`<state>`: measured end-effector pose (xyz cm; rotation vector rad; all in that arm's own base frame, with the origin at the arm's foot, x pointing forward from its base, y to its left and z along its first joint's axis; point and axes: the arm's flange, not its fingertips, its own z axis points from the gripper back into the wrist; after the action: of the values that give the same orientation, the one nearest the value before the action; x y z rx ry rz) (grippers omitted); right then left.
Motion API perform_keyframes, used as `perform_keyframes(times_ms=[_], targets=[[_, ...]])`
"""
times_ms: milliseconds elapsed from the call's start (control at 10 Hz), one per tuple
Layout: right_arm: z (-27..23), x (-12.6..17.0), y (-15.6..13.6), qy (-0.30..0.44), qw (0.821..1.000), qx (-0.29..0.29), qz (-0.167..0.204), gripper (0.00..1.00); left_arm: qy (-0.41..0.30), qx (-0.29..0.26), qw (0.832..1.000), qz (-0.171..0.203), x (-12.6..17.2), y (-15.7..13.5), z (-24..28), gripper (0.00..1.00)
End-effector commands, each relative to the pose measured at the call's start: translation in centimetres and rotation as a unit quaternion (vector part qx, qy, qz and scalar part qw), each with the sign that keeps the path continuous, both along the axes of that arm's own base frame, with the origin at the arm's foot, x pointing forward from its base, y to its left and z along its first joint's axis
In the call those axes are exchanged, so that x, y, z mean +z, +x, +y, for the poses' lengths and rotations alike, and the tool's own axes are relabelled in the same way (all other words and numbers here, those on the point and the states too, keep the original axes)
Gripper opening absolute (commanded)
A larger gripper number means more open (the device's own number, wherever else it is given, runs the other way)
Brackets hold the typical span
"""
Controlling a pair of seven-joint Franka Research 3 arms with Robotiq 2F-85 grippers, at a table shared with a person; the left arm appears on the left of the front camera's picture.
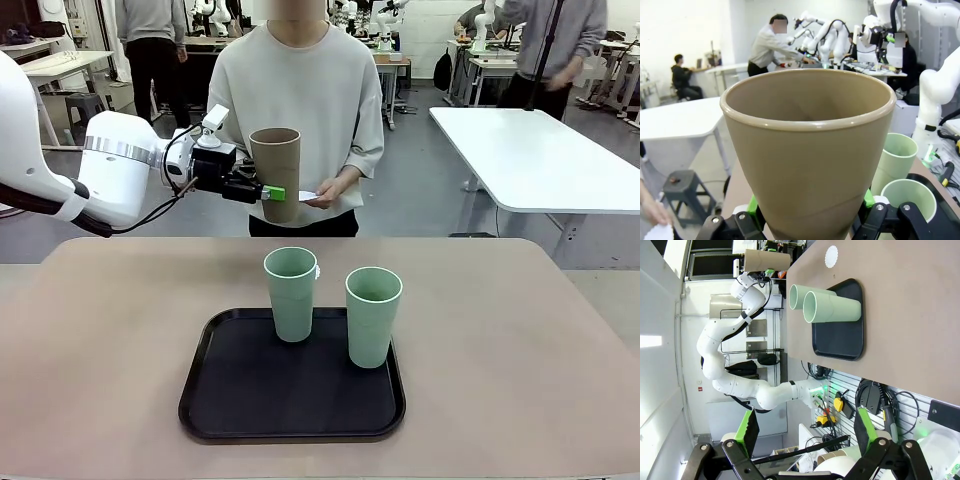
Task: Place coasters on the table and set cups on them.
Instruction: Pick up one Reusable plastic cup and place it on a coaster set by the human.
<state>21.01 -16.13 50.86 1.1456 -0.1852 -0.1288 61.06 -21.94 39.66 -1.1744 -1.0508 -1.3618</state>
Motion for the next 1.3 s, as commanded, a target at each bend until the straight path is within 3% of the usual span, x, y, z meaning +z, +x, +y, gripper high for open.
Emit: perform_keyframes(times_ms=[0, 1200], targets=[[0.0, 0.1, 0.2, 0.011, 1.000, -0.001, -0.004, 1.00, -0.004, -0.023, 1.000, -0.004, -0.4, 0.6, 0.0, 0.84], [0.0, 0.1, 0.2, 0.011, 1.000, -0.001, -0.004, 1.00, -0.007, -0.017, 1.000, 0.005, -2.1, 1.1, -0.1, 0.84]])
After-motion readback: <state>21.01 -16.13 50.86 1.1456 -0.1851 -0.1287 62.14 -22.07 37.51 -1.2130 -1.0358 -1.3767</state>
